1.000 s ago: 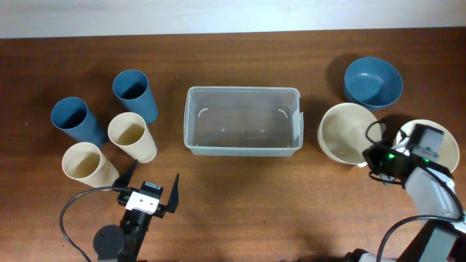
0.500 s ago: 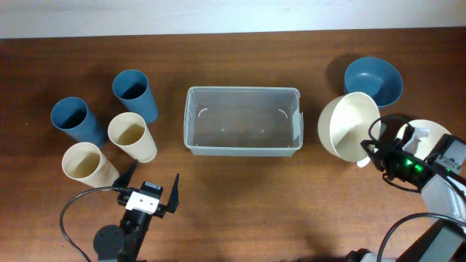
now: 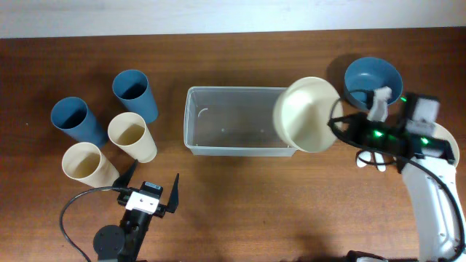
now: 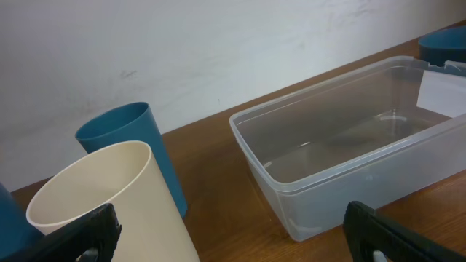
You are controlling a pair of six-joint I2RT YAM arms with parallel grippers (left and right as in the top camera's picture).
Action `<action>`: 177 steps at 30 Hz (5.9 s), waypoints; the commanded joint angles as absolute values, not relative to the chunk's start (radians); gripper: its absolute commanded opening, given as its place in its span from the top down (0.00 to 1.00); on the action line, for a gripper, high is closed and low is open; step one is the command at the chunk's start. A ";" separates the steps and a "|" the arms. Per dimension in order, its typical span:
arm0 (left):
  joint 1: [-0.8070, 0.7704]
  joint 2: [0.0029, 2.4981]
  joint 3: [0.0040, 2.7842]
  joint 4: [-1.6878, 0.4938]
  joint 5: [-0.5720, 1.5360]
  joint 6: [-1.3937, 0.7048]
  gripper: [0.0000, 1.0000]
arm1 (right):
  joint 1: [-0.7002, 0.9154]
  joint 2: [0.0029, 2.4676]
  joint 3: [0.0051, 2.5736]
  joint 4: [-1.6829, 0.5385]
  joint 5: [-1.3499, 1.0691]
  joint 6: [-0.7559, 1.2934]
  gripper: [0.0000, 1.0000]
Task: Pack container
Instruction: 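Lift the cream bowl with the right gripper and carry it over the container, then lower the cream bowl into the container and open the right gripper, then move the right gripper to the far-right cream bowl and grasp its rim, then carry the second cream bowl over the container and stack it into the first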
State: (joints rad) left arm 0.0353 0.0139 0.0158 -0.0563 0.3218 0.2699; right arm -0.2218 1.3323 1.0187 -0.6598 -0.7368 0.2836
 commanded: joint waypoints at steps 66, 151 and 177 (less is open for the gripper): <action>0.040 0.006 0.009 -0.057 0.315 0.279 0.00 | 0.262 1.751 1.299 -0.540 -0.185 0.397 0.63; 0.040 0.006 0.009 -0.057 0.315 0.279 0.00 | -0.838 1.723 0.997 -0.637 -0.222 0.563 0.96; 0.040 0.006 0.009 -0.057 0.315 0.279 0.00 | -0.765 1.679 0.999 -0.649 -1.205 0.140 0.96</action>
